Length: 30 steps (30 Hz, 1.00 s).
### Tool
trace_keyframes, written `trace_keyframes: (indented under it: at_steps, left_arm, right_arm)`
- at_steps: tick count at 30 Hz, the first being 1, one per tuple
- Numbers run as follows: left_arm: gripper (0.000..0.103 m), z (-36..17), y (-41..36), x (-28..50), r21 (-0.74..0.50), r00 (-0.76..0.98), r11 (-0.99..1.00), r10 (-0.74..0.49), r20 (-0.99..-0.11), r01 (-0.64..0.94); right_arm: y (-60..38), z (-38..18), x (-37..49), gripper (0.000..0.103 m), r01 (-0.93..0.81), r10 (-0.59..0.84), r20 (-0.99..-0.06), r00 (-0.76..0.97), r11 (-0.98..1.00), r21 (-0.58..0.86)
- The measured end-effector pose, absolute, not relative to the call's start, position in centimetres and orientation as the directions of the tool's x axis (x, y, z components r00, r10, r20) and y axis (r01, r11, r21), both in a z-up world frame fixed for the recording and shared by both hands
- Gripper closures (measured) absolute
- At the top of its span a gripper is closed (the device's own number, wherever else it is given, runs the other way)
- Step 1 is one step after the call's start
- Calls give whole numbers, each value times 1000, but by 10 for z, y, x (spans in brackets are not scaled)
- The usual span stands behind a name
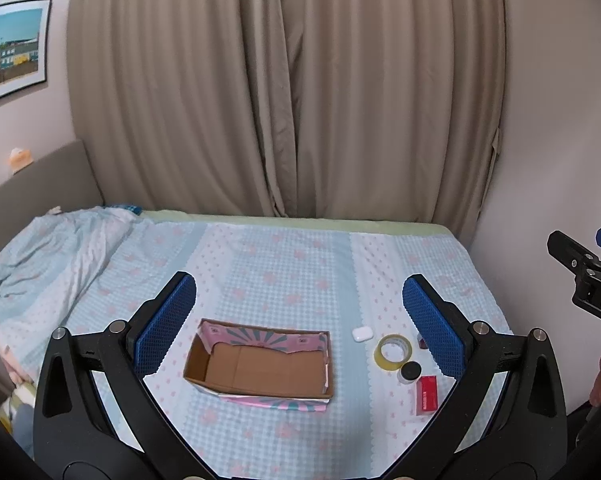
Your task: Organize rigid objects
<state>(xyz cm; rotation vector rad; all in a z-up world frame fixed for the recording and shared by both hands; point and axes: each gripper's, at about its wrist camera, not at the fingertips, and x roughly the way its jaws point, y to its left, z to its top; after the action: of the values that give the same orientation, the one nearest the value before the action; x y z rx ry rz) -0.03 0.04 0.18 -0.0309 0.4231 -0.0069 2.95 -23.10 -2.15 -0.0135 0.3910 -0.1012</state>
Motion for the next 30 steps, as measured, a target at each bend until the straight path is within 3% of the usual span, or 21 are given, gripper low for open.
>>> trace_keyframes:
  at_steps: [8, 16, 23, 30]
  left_arm:
    - [0, 4, -2, -3, -9, 917, 1000, 4, -398, -8]
    - [0, -20, -25, 26, -46, 846, 999, -38, -532, 15]
    - [0, -89, -84, 82, -88, 724, 994, -109, -682, 67]
    - [0, -195, -159, 141, -194, 526, 978, -207, -825, 82]
  right_arm:
    - [-229, -24, 28, 0, 90, -94, -374, 923, 996, -29]
    - [-244, -30, 32, 0, 90, -90, -402, 911, 996, -20]
    - [-289, -66, 63, 0, 106, -102, -511, 854, 994, -22]
    - [-345, -147, 113, 0, 94, -86, -646, 759, 995, -22]
